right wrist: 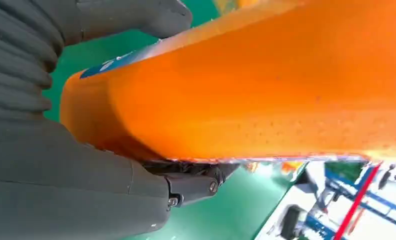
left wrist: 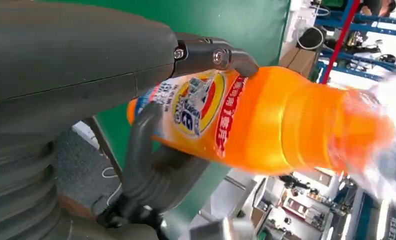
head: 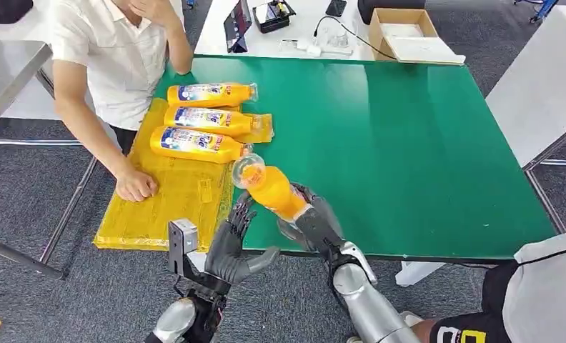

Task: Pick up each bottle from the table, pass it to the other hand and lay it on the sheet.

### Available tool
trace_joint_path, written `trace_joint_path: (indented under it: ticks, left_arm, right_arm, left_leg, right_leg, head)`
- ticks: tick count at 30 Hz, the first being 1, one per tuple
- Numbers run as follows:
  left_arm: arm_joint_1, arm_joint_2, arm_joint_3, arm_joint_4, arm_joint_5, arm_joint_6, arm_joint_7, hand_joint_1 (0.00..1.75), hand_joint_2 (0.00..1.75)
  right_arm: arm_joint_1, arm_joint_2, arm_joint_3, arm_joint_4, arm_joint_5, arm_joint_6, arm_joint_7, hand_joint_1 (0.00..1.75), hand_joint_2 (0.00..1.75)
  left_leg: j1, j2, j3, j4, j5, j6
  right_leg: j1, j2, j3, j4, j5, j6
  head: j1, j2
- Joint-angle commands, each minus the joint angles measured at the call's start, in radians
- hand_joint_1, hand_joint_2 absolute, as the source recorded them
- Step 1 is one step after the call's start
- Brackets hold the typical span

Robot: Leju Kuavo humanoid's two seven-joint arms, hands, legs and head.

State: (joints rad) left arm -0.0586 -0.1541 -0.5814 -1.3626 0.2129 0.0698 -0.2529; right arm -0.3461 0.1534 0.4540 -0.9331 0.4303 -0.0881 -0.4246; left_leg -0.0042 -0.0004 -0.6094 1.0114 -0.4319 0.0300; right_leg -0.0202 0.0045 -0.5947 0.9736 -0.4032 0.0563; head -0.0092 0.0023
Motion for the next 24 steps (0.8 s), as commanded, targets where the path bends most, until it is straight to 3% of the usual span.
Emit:
trace_joint_path:
  ticks: [1,10,18,24]
  left_arm:
    - [-0.047,-0.002,-0.009,0.063,0.019,0.046,0.002,0.0,1.75]
    - [-0.055,-0.011,0.007,0.043,0.02,0.101,-0.02,0.0,1.75]
    - [-0.055,-0.011,0.009,0.011,0.009,0.165,-0.054,0.0,1.75]
    - [-0.053,-0.004,0.0,-0.006,0.097,0.105,-0.011,0.0,1.75]
  right_arm:
    - [0.012,-0.009,0.118,-0.072,0.016,-0.028,-0.009,1.75,1.75]
    - [0.022,-0.011,0.16,-0.076,0.045,-0.048,0.001,1.75,1.75]
    - [0.017,-0.026,0.188,-0.083,0.102,-0.138,0.033,1.75,1.75]
    - [0.008,-0.028,0.191,-0.064,0.121,-0.166,0.046,1.75,1.75]
  left_leg:
    - [0.002,-0.001,0.004,0.0,-0.002,-0.002]
    - [0.001,-0.001,0.004,0.0,-0.001,-0.002]
    - [0.001,-0.001,0.004,0.0,-0.002,-0.002]
    - [0.001,0.0,0.003,0.0,-0.001,-0.002]
  right_leg:
    - [0.002,-0.002,0.005,0.0,-0.002,-0.003]
    - [0.001,-0.001,0.004,0.0,-0.002,-0.003]
    - [0.001,-0.002,0.005,0.0,-0.002,-0.003]
    - [0.001,-0.001,0.004,-0.001,-0.001,-0.002]
  head:
    - [0.0,0.0]
    - [0.0,0.0]
    - [0.0,0.0]
    - [0.0,0.0]
